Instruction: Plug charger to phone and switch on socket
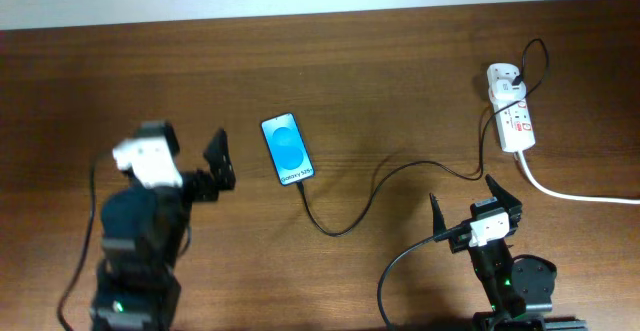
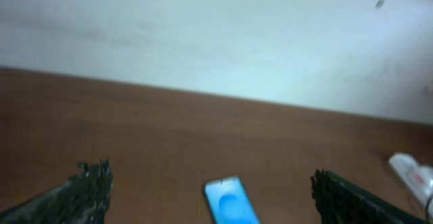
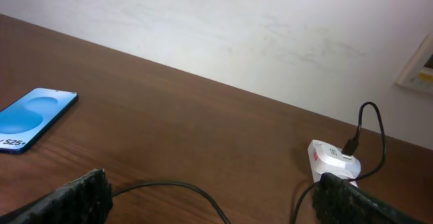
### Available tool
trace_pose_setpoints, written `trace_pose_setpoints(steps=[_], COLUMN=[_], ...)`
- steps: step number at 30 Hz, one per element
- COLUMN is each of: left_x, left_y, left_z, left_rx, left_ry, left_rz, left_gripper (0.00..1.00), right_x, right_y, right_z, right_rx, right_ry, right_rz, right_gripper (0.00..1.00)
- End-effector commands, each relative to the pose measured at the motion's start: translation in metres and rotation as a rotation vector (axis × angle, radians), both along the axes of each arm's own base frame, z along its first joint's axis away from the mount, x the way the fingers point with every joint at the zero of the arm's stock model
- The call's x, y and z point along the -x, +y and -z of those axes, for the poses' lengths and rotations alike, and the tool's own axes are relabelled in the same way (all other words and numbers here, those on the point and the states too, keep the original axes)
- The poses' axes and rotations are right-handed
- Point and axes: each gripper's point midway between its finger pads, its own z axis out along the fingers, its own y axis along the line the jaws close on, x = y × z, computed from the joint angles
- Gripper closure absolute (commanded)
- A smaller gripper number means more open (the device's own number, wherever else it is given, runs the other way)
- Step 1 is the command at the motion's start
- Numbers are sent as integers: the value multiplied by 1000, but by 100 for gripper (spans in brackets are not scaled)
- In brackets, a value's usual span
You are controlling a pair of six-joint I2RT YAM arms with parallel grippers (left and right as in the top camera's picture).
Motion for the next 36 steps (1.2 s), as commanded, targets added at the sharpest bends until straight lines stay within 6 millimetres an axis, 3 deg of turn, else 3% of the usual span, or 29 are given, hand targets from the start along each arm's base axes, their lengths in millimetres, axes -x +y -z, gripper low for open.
trace_pose_setpoints(steps=[1,8,15,20,29,36], left_x=[20,41,50,54,60,60], left_y=[7,10,18,26,25,25], left_z=[37,96,124,131,129,128], left_rx=[-10,-7,-9,-17,-215,-216], left_ry=[-69,-88,-119,-119,-151,-151], left_rz=[-21,-21,-60,-102,-60,-61], left_gripper=[1,1,1,1,1,1], right_x=[0,0,0,0,0,0], right_y=[1,1,1,1,1,1], right_z=[3,3,3,3,3,3], right_rx=[-4,-4,-4,-4,-4,-4], right_ry=[2,2,3,4,3,3], right_rz=[-2,-1,-2,-1,-2,-1], right_gripper=[1,1,1,1,1,1])
